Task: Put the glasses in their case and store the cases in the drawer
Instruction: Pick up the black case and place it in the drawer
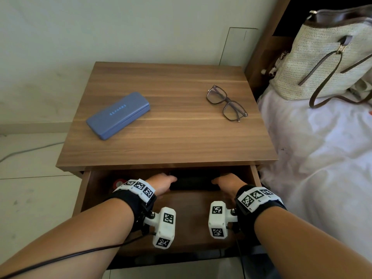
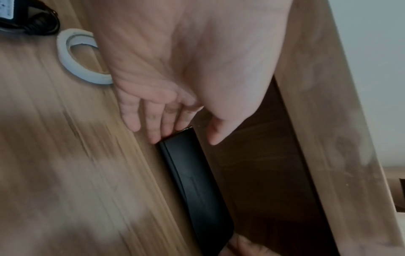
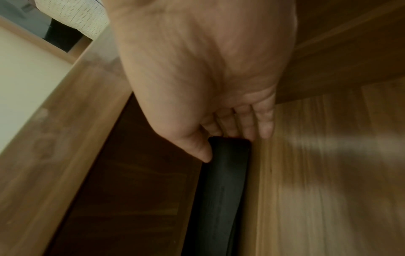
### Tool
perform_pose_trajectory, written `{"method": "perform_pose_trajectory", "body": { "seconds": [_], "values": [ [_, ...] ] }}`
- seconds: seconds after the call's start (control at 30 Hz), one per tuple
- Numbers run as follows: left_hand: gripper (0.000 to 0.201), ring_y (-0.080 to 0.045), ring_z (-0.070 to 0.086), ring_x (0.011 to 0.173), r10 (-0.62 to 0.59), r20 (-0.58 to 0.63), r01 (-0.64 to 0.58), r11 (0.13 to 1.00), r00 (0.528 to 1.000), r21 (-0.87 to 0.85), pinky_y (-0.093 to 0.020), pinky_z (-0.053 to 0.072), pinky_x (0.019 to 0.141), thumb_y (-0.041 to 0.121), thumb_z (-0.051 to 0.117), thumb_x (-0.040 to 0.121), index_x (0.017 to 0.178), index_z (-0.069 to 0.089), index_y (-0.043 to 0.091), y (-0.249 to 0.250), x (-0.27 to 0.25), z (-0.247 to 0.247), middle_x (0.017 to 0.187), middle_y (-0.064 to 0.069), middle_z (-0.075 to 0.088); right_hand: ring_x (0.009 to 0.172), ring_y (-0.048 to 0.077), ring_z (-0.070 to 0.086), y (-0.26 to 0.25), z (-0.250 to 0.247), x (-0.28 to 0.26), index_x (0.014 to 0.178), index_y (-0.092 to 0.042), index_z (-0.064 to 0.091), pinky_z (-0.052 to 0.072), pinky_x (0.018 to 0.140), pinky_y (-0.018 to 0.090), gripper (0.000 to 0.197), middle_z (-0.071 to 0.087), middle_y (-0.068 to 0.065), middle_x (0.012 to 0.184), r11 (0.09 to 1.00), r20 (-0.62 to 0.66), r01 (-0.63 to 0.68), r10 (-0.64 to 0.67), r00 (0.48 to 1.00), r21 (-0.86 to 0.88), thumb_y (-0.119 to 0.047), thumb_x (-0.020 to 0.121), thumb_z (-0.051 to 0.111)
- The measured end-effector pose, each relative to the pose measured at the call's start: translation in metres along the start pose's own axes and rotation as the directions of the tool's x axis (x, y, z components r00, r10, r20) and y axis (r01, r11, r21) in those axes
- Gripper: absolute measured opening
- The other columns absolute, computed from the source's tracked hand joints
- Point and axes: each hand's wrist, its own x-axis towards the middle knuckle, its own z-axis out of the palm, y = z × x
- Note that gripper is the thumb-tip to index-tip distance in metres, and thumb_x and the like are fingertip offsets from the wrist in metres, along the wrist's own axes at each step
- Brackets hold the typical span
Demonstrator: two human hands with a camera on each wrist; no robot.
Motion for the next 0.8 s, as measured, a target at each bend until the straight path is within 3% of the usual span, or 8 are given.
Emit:
{"method": "perform_pose_trajectory", "body": {
  "seconds": [0.07,0.13,0.33,0.47,0.53,0.63,0.73,0.8],
  "values": [
    [0.048,-0.026,0.058,0.120,0.009,0.007,-0.009,0.998,1.000,0.066,-0.039,0.046,0.099,0.039,0.048,0.096,0.134,0.050,0.010,0.001,0.001,0.001,0.130,-0.010,0.059,0.104,0.026,0.055,0.001,0.001,0.003,0.130,0.003,0.054,0.041,0.082,0.030,0.043,0.060,0.017,0.123,1.000,0.003,-0.006,0.006,1.000,-0.011,-0.019,0.093,0.056],
    [0.049,-0.027,0.055,0.124,0.021,0.018,-0.023,0.990,1.000,0.137,-0.038,0.044,0.101,0.038,0.045,0.098,0.137,0.049,0.009,0.002,0.000,0.002,0.135,-0.012,0.055,0.123,0.032,0.055,0.001,0.003,0.003,0.131,0.002,0.054,0.044,0.087,0.033,0.043,0.056,0.020,0.136,1.000,0.007,-0.013,0.014,1.000,-0.020,-0.020,0.094,0.055],
    [0.044,-0.028,0.051,0.127,0.056,0.027,-0.061,0.978,0.998,0.198,-0.040,0.047,0.103,0.033,0.043,0.100,0.139,0.049,0.013,-0.002,-0.007,0.002,0.140,-0.010,0.052,0.125,0.035,0.053,-0.002,0.009,-0.006,0.131,0.004,0.053,0.043,0.105,0.039,0.041,0.055,0.023,0.134,0.999,0.003,0.010,-0.010,1.000,-0.039,-0.021,0.098,0.049],
    [0.044,-0.030,0.056,0.122,0.072,0.008,-0.072,0.981,0.997,0.179,-0.037,0.048,0.096,0.033,0.048,0.098,0.137,0.053,0.011,-0.001,-0.017,-0.002,0.135,-0.011,0.056,0.110,0.028,0.057,-0.004,0.009,-0.016,0.128,0.004,0.054,0.046,0.096,0.035,0.039,0.060,0.018,0.123,0.999,-0.020,0.035,-0.035,0.999,-0.016,-0.019,0.096,0.052],
    [0.043,-0.029,0.057,0.122,0.086,0.011,-0.086,0.985,0.996,0.150,-0.037,0.047,0.097,0.033,0.050,0.097,0.134,0.054,0.010,-0.002,-0.025,-0.006,0.135,-0.012,0.057,0.102,0.026,0.054,-0.006,0.009,-0.025,0.129,0.003,0.054,0.044,0.089,0.033,0.039,0.059,0.020,0.126,0.998,-0.002,0.058,-0.058,0.998,-0.025,-0.019,0.096,0.052],
    [0.038,-0.020,0.062,0.115,0.087,0.024,-0.089,0.994,0.996,0.069,-0.038,0.045,0.099,0.034,0.050,0.097,0.129,0.056,0.015,-0.003,-0.039,-0.012,0.127,-0.004,0.064,0.107,0.030,0.058,-0.010,0.012,-0.042,0.129,0.001,0.056,0.041,0.085,0.032,0.041,0.058,0.021,0.133,0.996,0.025,0.088,-0.088,0.996,0.019,-0.019,0.094,0.054],
    [0.033,-0.014,0.066,0.101,0.089,0.011,-0.089,0.995,0.996,0.036,-0.034,0.044,0.093,0.036,0.050,0.097,0.122,0.059,0.017,0.000,-0.058,-0.021,0.105,0.005,0.068,0.077,0.017,0.059,-0.016,0.014,-0.060,0.126,0.007,0.056,0.048,0.074,0.028,0.039,0.065,0.016,0.110,0.985,0.054,0.106,-0.114,0.992,0.139,-0.015,0.094,0.055],
    [0.033,-0.013,0.065,0.094,0.100,0.021,-0.101,0.994,0.995,0.037,-0.033,0.043,0.091,0.036,0.049,0.097,0.118,0.063,0.016,0.003,-0.073,-0.030,0.096,0.007,0.068,0.075,0.018,0.060,-0.026,0.013,-0.078,0.124,0.008,0.053,0.050,0.066,0.024,0.035,0.062,0.017,0.106,0.981,0.097,0.115,-0.131,0.987,0.156,-0.014,0.097,0.052]
  ]
}}
